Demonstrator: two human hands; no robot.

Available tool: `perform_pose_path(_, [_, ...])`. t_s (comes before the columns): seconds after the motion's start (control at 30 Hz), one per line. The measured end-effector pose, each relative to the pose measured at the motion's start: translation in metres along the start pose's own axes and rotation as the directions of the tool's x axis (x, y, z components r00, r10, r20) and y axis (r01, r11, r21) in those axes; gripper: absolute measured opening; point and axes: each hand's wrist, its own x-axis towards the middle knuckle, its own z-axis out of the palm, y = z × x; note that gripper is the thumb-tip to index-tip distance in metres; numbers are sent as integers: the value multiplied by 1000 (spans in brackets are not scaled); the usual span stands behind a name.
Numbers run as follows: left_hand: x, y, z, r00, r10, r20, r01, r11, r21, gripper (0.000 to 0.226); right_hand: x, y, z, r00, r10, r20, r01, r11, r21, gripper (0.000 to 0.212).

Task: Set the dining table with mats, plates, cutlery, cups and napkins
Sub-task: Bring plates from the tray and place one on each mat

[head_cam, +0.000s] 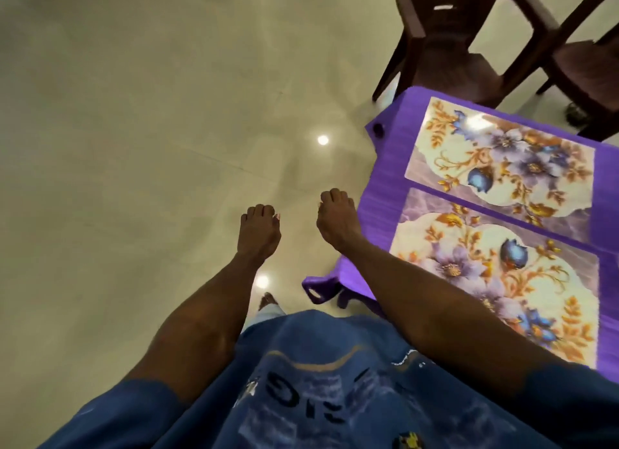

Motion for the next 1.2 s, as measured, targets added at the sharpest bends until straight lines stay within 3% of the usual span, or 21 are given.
perform_pose_path(0.23, [38, -91, -29, 923, 127, 364, -165, 984, 75, 29, 50, -82, 27, 929, 184, 322, -199, 980, 16, 31])
perform_pose_path(0.5, [116, -111, -30, 855, 139, 499, -220, 970, 105, 27, 104, -90, 40, 868, 310, 387, -345, 938, 24, 23])
perform_pose_path(0.8, [279, -58, -19, 780, 369, 506, -460, 886, 64, 21, 203, -39, 31, 790, 509, 341, -589, 784, 196, 22])
perform_pose_path(0.97, [394, -14, -16, 703, 464, 539, -580, 812, 58, 20, 283, 18, 6, 741, 589, 321, -668, 690, 277, 22])
perform_pose_path(1.1, [473, 40, -23, 622, 544, 563, -669, 743, 22, 21, 340, 67, -32, 681, 680, 272, -731, 608, 310, 24])
perform_pose_path(1.2, [519, 82, -23, 575, 594, 562, -704, 710, -31, 21, 372, 95, -57, 591, 755, 282, -803, 518, 295, 27])
